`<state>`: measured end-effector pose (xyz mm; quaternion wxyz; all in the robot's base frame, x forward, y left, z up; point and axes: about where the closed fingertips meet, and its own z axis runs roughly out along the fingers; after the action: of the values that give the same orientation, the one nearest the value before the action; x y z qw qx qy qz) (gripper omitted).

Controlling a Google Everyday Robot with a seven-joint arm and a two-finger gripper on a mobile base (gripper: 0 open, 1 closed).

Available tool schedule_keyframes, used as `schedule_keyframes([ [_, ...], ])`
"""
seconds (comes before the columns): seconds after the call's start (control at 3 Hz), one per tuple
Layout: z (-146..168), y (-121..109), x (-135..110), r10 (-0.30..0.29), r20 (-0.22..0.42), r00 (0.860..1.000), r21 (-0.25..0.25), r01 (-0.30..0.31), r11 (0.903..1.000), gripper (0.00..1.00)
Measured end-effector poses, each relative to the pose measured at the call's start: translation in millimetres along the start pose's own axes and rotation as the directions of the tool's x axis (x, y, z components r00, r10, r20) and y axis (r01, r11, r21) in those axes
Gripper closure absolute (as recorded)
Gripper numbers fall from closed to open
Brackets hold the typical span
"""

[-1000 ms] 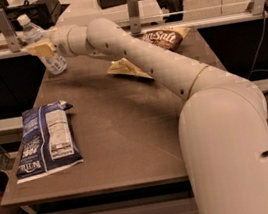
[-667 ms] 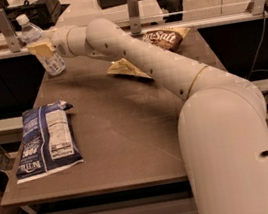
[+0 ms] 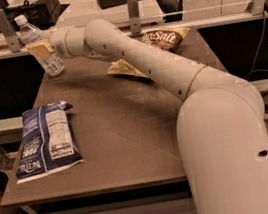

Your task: Pick blue plastic bottle

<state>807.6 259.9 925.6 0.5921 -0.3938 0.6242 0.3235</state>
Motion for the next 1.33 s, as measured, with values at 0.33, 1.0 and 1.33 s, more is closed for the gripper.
schedule_keyframes([
  [0.33, 0, 0, 0, 0.000, 0.000, 1.000, 0.000, 0.000, 1.0000, 1.00],
  [1.0, -33, -5, -33, -0.050, 0.058, 0.997, 0.076, 0.045, 0.9961, 1.00],
  [1.33, -55, -11, -60, -0.094, 0.085, 0.992, 0.126, 0.083, 0.9885, 1.00],
])
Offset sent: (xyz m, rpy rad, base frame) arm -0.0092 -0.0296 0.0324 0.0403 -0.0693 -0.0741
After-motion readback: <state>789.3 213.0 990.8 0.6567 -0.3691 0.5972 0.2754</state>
